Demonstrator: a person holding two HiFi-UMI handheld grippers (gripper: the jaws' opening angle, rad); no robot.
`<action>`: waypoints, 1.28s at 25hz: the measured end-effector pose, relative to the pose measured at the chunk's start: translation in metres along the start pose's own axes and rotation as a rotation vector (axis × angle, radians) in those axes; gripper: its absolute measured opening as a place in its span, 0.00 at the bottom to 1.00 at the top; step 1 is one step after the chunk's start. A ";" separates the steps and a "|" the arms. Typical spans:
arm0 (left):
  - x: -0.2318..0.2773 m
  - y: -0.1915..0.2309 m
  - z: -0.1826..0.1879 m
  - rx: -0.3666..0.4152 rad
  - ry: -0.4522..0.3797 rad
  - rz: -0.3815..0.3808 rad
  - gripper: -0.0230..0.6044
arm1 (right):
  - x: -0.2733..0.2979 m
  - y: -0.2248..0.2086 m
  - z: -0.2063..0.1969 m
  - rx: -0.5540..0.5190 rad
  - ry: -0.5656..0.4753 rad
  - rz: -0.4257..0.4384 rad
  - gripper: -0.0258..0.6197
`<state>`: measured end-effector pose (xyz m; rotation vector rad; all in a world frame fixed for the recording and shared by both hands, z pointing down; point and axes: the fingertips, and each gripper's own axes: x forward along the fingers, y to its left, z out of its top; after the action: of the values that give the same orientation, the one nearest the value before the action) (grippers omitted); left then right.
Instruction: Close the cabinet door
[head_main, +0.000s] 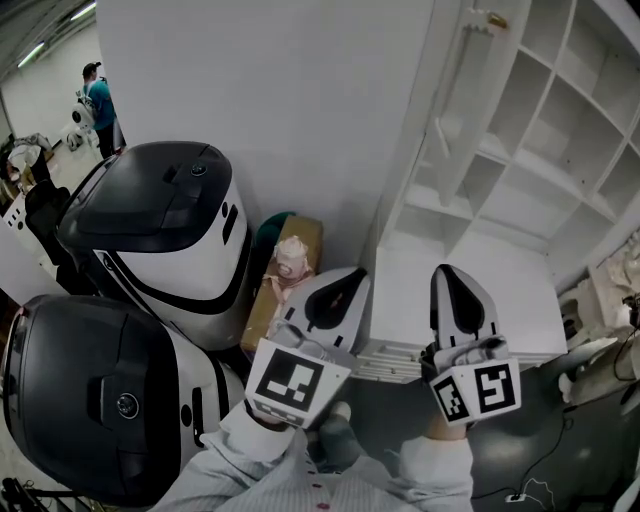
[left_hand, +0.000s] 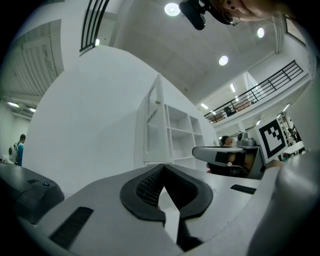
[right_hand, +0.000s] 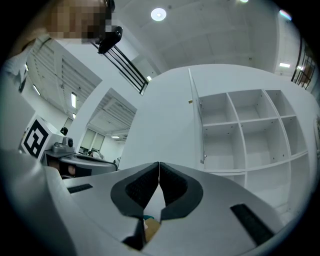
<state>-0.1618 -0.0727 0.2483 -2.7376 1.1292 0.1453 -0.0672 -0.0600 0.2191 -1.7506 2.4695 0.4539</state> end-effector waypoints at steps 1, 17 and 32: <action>0.004 0.003 -0.001 0.003 0.000 0.002 0.05 | 0.004 -0.002 0.000 -0.003 -0.002 0.001 0.06; 0.122 0.024 -0.004 0.015 -0.026 0.021 0.05 | 0.071 -0.086 -0.018 -0.031 -0.032 0.024 0.06; 0.166 0.040 0.017 0.036 -0.080 0.027 0.05 | 0.108 -0.140 0.017 -0.069 -0.071 -0.026 0.06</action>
<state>-0.0730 -0.2123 0.2007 -2.6608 1.1370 0.2332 0.0244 -0.1957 0.1504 -1.7561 2.4078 0.5949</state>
